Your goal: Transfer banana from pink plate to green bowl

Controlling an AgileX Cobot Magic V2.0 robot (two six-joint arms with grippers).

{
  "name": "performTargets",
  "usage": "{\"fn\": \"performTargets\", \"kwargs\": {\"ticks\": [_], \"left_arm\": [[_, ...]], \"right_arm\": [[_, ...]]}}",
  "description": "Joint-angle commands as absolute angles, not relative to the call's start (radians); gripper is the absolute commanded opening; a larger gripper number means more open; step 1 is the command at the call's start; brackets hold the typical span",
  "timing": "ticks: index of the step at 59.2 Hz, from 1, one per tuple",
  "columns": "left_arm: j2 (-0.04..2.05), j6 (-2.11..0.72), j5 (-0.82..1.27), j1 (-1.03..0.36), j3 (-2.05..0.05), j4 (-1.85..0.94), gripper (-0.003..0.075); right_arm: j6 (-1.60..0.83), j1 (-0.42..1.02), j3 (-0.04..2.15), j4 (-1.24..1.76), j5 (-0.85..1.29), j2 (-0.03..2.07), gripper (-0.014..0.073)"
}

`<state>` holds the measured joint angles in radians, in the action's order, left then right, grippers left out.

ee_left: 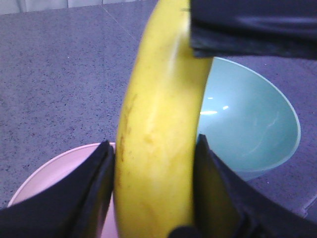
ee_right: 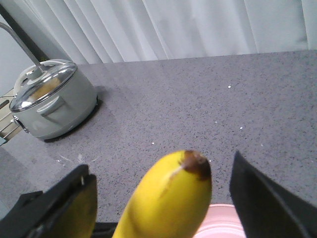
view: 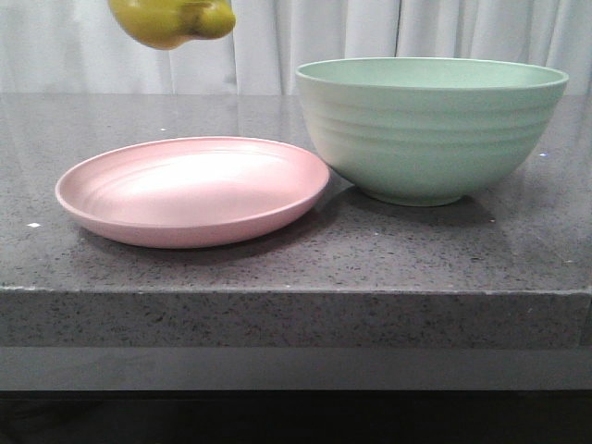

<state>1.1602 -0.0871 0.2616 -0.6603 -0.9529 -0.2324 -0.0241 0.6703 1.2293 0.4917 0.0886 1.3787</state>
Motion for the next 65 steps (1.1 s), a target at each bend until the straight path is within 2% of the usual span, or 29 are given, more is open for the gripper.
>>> {"fn": "performTargets", "kwargs": {"ticks": [1,6,10,22,29,33,42,47,58,61,65], "left_arm": [[1.137,-0.087,0.164,-0.668,-0.982,-0.245,0.0157],[1.137,-0.087,0.164,-0.668,-0.982,-0.245,0.0157],[1.137,-0.087,0.164,-0.668,-0.982,-0.245,0.0157],[1.137,-0.087,0.164,-0.668,-0.982,-0.245,0.0157],[1.137,-0.087,0.164,-0.668,-0.982,-0.245,0.0157],[1.137,-0.087,0.164,-0.668,-0.982,-0.245,0.0157],[1.137,-0.087,0.164,-0.668,-0.982,-0.245,0.0165],[1.137,-0.087,0.164,-0.668,-0.982,-0.243,0.0244],[1.137,-0.087,0.163,-0.668,-0.982,-0.243,0.0609],[1.137,-0.087,0.163,-0.668,-0.982,-0.243,0.0657],[1.137,-0.087,0.163,-0.668,-0.982,-0.243,0.0668]], "right_arm": [[-0.025,0.673,1.309,0.498,0.057,1.388,0.0571],[-0.025,0.68,1.337,0.498,0.082,1.412,0.0566],[-0.025,0.685,1.34,0.498,0.082,1.419,0.0522],[-0.025,0.693,1.34,0.498,0.082,1.42,0.0205],[-0.025,0.693,1.34,0.498,0.086,1.42,0.0097],[-0.025,0.693,1.34,0.498,0.086,1.42,0.0066],[-0.025,0.693,1.34,0.498,0.086,1.42,0.0058],[-0.025,0.693,1.34,0.498,0.085,1.42,0.0058],[-0.025,0.693,1.34,0.498,0.082,1.42,0.0058],[-0.025,0.693,1.34,0.498,0.081,1.42,0.0058],[-0.025,0.693,1.34,0.498,0.079,1.42,0.0058]]}}
